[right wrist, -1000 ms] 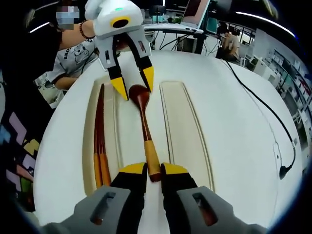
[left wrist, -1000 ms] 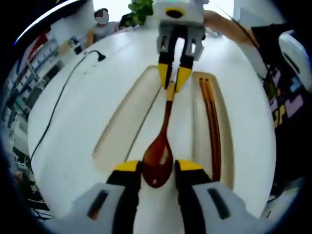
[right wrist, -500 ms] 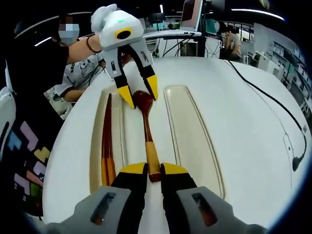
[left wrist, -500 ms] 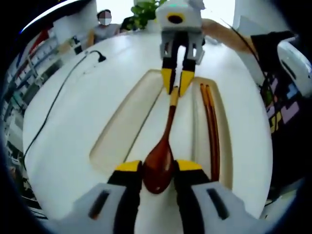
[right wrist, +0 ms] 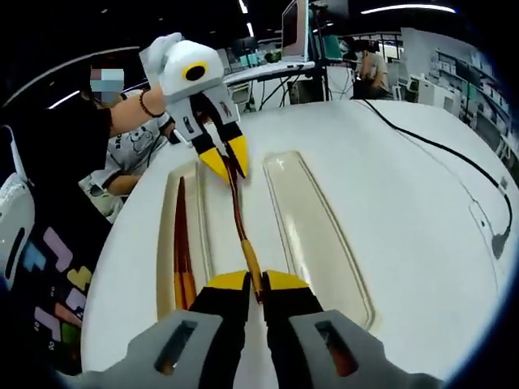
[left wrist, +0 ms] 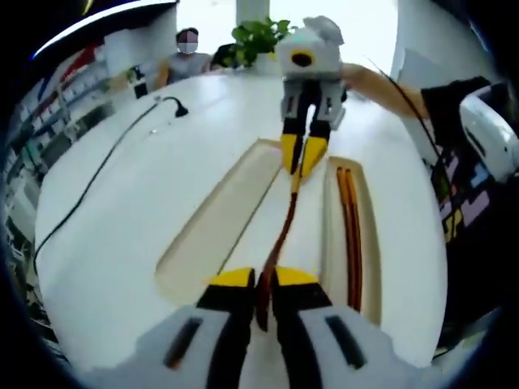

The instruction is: Arrange the utensils inside the cutlery case until each visible utensil rests in its matching compartment.

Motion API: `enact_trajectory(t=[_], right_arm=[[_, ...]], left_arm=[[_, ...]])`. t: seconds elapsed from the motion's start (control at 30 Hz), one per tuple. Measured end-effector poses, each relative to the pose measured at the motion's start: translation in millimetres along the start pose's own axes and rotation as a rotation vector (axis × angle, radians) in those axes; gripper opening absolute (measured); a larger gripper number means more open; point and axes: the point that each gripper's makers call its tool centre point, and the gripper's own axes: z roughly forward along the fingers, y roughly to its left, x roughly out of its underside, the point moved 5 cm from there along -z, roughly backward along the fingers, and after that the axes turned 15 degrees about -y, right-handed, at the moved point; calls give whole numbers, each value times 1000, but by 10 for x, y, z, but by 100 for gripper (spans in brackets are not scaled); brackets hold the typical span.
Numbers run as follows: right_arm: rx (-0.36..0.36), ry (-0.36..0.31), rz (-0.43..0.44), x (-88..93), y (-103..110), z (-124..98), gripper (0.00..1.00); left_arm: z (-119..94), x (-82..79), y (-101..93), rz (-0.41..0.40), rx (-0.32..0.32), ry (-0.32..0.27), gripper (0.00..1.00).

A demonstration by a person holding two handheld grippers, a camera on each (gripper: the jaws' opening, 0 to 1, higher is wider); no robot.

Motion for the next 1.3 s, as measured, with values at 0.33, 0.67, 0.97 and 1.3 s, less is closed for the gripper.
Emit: enact_trajectory(t=[0.33, 0.67, 0.97, 1.3], right_arm=[[18, -37, -64, 45, 19, 1, 6], [75, -56, -180, -41, 65, -88, 4], [91, -94, -296, -286, 250, -137, 0], [76, -157, -274, -415, 385, -278, 1]], left_arm=[[46, 25, -3, 44, 7, 24, 8], [-6, -49, -23, 18, 0, 18, 6], [-186, -344, -156, 44, -1, -62, 6], [-342, -412, -385, 91, 44, -36, 6]])
